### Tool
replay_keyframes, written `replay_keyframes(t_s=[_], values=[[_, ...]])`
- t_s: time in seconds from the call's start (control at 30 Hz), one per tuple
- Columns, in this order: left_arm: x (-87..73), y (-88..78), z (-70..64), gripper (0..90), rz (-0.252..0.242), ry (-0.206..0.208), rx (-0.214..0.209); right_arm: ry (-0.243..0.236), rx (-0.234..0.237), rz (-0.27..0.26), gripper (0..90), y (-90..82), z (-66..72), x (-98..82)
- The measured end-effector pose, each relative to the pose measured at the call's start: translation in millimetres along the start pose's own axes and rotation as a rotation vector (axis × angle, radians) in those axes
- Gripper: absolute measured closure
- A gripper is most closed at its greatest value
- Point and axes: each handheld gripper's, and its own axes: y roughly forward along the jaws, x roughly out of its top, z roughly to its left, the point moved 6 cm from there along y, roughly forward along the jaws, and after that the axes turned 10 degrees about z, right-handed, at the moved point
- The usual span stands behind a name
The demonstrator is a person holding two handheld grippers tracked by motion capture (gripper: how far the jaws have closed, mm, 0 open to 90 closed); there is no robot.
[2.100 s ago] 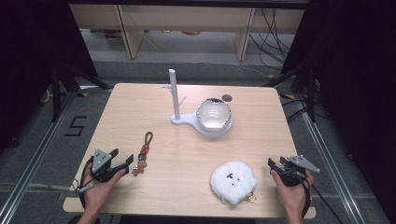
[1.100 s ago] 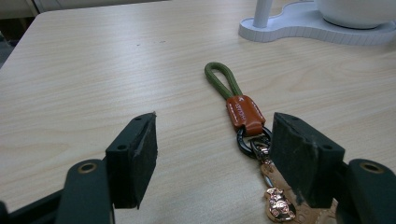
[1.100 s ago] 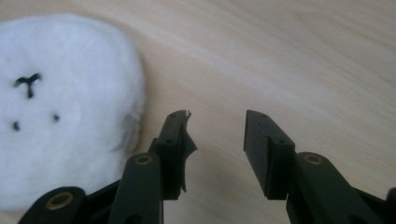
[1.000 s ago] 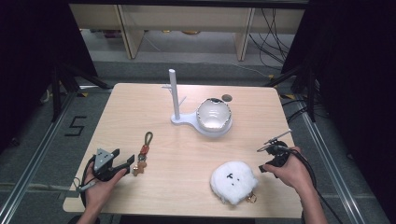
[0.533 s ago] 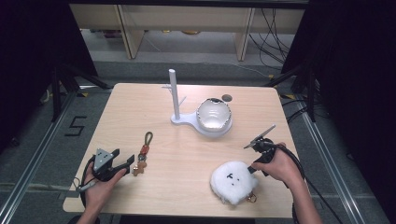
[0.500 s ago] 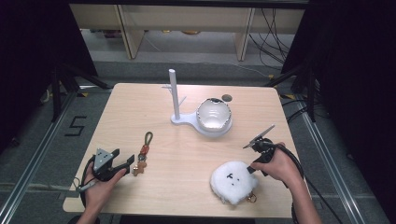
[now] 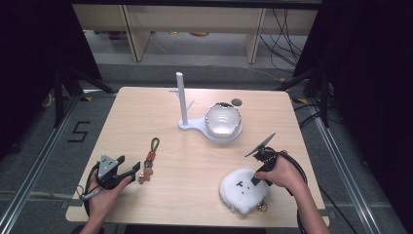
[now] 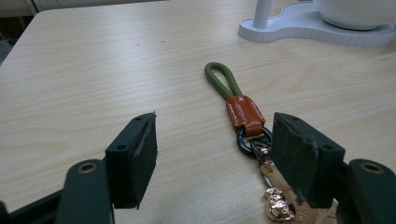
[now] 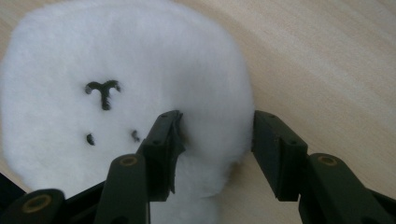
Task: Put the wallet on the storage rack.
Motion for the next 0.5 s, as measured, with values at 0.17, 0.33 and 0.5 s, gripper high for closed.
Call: replay_keyframes(t_s=[0.17,0.33,0.5], values=[[0.0,0.1,0.1,31.2,0.0,0.0,0.0,-0.015,-0.006,0.012,52.8,5.5,-2.4,2.5],[-0.3,-0.3,0.1,31.2,0.008,0.002,0.005,0.01,0.018,0.023,59.5,8.3,0.2,2.6],[-0.2,-0.3,0.3,31.2,0.007,0.0,0.005,0.006,-0.006,0.051,67.7,8.3,-0.6,2.9]])
